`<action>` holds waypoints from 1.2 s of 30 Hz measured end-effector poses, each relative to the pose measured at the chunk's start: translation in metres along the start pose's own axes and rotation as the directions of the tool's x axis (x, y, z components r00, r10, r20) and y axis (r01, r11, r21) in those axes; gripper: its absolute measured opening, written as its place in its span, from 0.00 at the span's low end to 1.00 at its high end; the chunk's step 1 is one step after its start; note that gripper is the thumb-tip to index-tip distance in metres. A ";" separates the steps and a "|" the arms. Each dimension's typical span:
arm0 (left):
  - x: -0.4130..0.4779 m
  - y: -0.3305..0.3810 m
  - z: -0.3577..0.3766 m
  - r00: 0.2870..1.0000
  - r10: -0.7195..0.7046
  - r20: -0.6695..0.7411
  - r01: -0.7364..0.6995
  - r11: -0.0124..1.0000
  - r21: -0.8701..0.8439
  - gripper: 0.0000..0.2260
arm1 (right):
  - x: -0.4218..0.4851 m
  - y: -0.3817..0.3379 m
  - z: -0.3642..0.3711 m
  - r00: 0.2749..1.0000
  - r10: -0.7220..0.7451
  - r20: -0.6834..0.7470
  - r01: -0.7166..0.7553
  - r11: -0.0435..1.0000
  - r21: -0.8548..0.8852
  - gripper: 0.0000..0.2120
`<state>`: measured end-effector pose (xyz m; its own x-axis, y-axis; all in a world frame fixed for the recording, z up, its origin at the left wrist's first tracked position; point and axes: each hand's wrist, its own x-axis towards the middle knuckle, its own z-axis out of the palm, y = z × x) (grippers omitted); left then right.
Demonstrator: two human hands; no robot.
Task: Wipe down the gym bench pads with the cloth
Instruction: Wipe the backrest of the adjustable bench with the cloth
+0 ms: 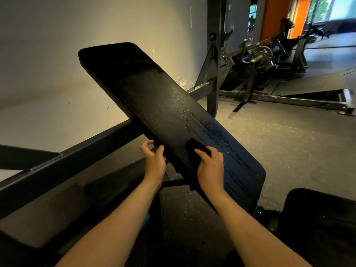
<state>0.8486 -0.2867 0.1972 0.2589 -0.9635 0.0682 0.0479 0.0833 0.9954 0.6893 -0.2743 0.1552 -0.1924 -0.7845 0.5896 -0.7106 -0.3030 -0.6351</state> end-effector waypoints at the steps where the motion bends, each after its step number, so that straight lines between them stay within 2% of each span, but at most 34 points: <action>1: 0.003 0.001 -0.001 1.000 -0.019 0.017 0.019 1.000 0.003 0.16 | -0.003 0.005 -0.004 1.000 0.023 -0.004 -0.023 1.000 -0.011 0.20; 6: 0.011 0.005 0.011 0.996 -0.084 0.015 0.084 0.996 0.044 0.32 | 0.016 -0.028 0.011 0.997 0.081 0.001 -0.081 0.994 0.068 0.16; 10: 0.015 -0.004 0.008 0.989 -0.146 0.012 0.146 0.987 -0.065 0.31 | 0.038 -0.065 0.034 0.994 -0.090 0.055 0.083 0.990 0.114 0.18; 14: 0.021 -0.009 0.005 0.976 -0.215 0.046 0.219 0.968 -0.123 0.37 | 0.042 -0.063 0.034 0.970 -0.217 0.111 0.214 0.976 0.042 0.20; 16: 0.021 -0.011 0.006 0.974 -0.212 0.082 0.220 0.970 -0.105 0.36 | 0.031 -0.044 0.024 0.983 -0.158 0.097 0.160 0.987 -0.012 0.21; 18: 0.021 -0.012 0.008 0.978 -0.193 0.077 0.199 0.977 -0.077 0.27 | 0.011 -0.024 0.012 1.000 -0.006 0.027 0.007 0.999 -0.039 0.20; 20: 0.021 -0.014 0.010 0.979 -0.195 0.059 0.199 0.978 -0.068 0.29 | -0.008 -0.012 0.003 0.993 0.120 -0.012 -0.120 0.991 -0.052 0.20; 23: 0.020 -0.015 0.012 0.980 -0.189 0.057 0.193 0.979 -0.066 0.32 | -0.012 -0.012 0.001 0.984 0.175 -0.016 -0.175 0.984 -0.023 0.19; 25: 0.022 -0.017 0.010 0.978 -0.200 0.064 0.205 0.975 -0.089 0.34 | 0.002 -0.024 0.009 0.990 0.141 -0.009 -0.141 0.989 0.034 0.19; 32: 0.033 -0.022 0.001 0.972 -0.174 0.159 0.188 0.979 -0.080 0.28 | 0.044 -0.077 0.046 0.980 -0.172 0.099 0.165 0.983 0.076 0.21; 34: 0.031 -0.024 0.003 0.978 -0.143 0.151 0.158 0.983 -0.094 0.33 | 0.037 -0.064 0.038 0.973 -0.200 0.112 0.199 0.980 0.023 0.21; 36: 0.029 -0.026 0.005 0.983 -0.140 0.115 0.153 0.982 -0.114 0.38 | 0.019 -0.044 0.027 0.985 -0.153 0.080 0.157 0.987 -0.039 0.21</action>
<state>0.8497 -0.3180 0.1739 0.1370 -0.9885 -0.0648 0.1965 -0.0370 0.9798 0.7352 -0.2911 0.1806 -0.0266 -0.7695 0.6380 -0.7577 -0.4008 -0.5150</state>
